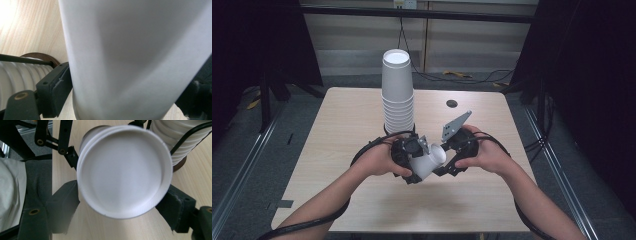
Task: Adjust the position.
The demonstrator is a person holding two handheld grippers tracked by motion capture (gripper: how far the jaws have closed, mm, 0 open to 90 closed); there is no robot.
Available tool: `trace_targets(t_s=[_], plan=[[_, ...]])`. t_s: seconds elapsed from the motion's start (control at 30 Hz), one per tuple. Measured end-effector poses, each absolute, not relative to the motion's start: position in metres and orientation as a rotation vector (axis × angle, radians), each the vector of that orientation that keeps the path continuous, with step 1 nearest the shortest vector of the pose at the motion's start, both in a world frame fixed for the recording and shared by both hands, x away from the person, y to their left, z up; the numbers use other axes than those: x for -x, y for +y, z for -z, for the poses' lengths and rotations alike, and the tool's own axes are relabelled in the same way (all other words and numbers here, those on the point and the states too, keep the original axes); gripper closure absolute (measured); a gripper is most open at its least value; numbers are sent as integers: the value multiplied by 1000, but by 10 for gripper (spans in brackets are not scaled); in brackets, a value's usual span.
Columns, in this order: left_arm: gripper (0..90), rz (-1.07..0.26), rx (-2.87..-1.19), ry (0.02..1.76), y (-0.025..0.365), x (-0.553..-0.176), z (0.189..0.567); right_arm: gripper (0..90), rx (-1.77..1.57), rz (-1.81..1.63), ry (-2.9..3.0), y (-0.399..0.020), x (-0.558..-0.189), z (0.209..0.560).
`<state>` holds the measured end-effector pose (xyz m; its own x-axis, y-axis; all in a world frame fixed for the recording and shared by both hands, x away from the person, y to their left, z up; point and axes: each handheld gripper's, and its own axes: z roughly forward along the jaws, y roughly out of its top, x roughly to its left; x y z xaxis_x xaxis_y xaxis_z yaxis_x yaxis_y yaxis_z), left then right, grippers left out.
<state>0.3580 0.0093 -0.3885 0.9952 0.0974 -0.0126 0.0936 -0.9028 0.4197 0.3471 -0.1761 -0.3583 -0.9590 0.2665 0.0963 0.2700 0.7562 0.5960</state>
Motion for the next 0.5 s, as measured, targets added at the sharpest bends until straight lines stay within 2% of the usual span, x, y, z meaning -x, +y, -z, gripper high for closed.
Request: trace_targets(t_s=[0.5], plan=[[133, -15, -2703, 121, 2, -354, 389, 211, 472, 1015, -2918, -172, -347, 358]])
